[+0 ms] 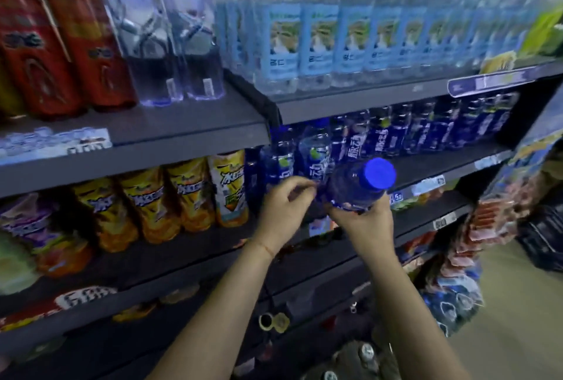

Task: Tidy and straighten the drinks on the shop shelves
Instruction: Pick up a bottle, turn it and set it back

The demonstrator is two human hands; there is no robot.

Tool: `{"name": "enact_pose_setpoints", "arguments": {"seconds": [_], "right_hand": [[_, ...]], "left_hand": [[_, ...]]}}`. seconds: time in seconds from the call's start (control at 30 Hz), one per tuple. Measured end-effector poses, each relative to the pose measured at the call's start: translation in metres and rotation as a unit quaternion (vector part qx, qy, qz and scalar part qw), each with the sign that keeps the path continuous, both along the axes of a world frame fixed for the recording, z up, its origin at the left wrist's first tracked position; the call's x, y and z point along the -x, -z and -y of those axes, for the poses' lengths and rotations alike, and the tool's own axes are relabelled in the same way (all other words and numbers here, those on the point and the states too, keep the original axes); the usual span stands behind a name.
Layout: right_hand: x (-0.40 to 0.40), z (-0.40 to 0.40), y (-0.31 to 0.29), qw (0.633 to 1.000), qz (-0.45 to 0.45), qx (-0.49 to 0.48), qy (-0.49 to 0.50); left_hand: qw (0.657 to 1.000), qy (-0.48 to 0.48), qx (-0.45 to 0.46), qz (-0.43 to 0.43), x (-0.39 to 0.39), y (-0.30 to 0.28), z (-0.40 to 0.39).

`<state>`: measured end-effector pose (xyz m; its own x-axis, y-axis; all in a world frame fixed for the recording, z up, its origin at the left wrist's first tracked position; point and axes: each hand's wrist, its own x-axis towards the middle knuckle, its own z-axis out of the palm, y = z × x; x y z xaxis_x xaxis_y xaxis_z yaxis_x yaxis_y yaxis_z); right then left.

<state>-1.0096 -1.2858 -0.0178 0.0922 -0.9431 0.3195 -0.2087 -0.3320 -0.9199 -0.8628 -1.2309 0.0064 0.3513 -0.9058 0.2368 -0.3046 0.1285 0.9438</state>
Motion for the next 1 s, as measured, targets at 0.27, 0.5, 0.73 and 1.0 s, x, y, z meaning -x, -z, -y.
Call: {"name": "enact_pose_setpoints", "arguments": {"seconds": [0.27,0.5,0.73,1.0], "right_hand": [[0.025,0.142,0.012,0.991,-0.081,-0.022,-0.105],[0.010,0.196,0.008,0.960,-0.145,-0.037,-0.238],[0.005,0.211,0.005,0.938,-0.194,0.006,-0.288],[0.006,0.206,0.011,0.936,-0.213,0.007,-0.280]], "left_hand": [[0.953,-0.282,-0.056,0.101,0.047,0.038,0.107],[0.842,-0.490,-0.055,0.220,0.072,0.039,0.132],[0.839,-0.479,-0.126,0.228,0.071,0.045,0.135],[0.845,-0.477,-0.133,0.201,0.074,0.043,0.138]]}}
